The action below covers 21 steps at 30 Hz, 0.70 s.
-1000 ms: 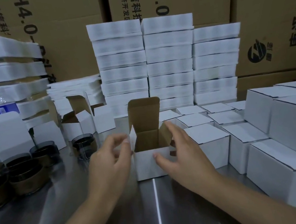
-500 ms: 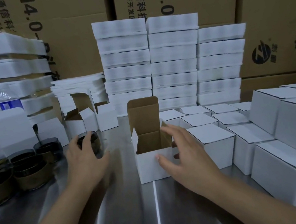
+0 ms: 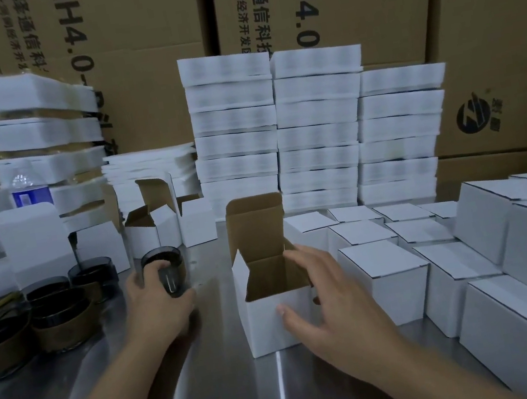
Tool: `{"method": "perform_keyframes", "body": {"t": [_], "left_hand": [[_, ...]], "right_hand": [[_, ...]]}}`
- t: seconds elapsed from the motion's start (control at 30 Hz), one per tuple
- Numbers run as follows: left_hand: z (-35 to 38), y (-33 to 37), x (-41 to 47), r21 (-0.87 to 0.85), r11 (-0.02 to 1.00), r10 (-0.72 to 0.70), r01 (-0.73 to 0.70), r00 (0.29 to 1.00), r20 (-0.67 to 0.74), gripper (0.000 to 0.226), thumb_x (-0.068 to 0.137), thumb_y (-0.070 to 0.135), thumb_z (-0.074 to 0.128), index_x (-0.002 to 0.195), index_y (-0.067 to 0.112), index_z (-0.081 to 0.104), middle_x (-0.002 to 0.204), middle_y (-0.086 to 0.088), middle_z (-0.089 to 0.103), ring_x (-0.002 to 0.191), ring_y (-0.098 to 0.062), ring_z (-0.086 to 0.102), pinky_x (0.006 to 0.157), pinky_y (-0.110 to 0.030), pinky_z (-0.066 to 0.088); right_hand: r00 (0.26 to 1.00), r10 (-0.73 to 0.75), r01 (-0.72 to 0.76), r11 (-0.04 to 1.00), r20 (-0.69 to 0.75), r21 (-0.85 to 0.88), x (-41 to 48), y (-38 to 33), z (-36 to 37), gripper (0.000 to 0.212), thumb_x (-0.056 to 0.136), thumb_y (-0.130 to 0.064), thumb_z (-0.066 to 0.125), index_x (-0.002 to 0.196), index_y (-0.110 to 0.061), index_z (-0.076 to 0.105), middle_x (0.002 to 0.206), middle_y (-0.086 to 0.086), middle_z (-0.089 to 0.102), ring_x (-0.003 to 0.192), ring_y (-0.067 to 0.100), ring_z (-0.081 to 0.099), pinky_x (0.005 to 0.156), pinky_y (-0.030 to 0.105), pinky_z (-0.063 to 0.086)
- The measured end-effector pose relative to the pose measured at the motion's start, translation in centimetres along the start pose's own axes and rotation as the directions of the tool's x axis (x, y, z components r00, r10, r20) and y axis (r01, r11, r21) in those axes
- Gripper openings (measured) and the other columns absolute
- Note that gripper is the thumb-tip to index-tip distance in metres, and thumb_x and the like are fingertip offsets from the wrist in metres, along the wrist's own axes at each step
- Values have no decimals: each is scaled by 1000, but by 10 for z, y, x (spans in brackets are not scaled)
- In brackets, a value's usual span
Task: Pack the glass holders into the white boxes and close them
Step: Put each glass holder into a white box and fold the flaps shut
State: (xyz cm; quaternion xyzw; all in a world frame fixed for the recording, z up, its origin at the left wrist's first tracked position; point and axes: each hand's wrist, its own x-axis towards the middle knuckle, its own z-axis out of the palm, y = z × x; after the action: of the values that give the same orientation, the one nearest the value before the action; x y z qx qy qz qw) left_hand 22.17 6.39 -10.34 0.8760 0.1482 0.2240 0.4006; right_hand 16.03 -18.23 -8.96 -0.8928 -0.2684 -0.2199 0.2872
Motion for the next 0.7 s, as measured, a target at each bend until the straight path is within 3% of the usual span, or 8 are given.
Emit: {"method": "perform_keyframes", "body": {"t": [0.13,0.3,0.43,0.5,0.57,0.63,0.7], "left_hand": [[-2,1,0,32,999,-38,39,999,-21,57,83,23,72,130,9,42,149,-13,19,121,-36,45,99,-42,40],[-6,11,-6,31,998,61,-58,993,-102,34,88,22,66,116,11,51,132,-15,44,105,-29,53,84,-39,47],[-22,42,-15,-209,966,103,-150,970,-221,28,90,34,61,110,18,50,120,-9,52,99,-22,56,85,-43,49],[-31,67,-31,-437,871,116,-225,958,-262,20,89,39,60,99,26,49,111,-1,57,96,-16,59,83,-36,48],[-39,91,-56,-640,713,185,-285,958,-220,22,83,49,60,92,31,50,100,10,63,92,-8,65,79,-28,50],[-39,106,-81,-714,620,314,-325,937,-154,32,77,61,58,92,33,53,98,13,67,92,-1,66,75,-21,50],[-31,110,-98,-740,575,432,-349,898,-88,33,73,56,68,92,30,57,105,4,67,98,-8,66,79,-25,51]], "right_hand": [[1000,-3,3,1000,-15,7,1,1,-1,59,89,-53,48,139,-44,18,146,-28,16,124,-7,31,102,22,38],[1000,9,-9,1000,-1,2,0,2,0,60,89,-55,48,138,-48,14,144,-32,11,116,-15,26,98,15,34],[1000,29,-29,1000,7,0,0,1,-1,62,89,-55,48,139,-47,13,143,-33,10,117,-13,29,98,15,33],[999,33,-33,999,8,-3,0,0,-1,63,89,-56,47,140,-47,11,143,-32,10,117,-12,29,98,14,33],[999,39,-39,999,3,-4,0,-1,-2,67,89,-55,47,143,-44,10,146,-29,12,123,-9,28,101,17,34],[999,40,-40,999,-9,3,1,-3,-3,69,89,-52,49,145,-42,10,147,-25,16,125,-7,29,103,21,35],[999,23,-23,1000,-35,9,1,-4,-3,70,87,-48,52,145,-39,14,144,-21,25,122,-5,36,99,27,41]]}}
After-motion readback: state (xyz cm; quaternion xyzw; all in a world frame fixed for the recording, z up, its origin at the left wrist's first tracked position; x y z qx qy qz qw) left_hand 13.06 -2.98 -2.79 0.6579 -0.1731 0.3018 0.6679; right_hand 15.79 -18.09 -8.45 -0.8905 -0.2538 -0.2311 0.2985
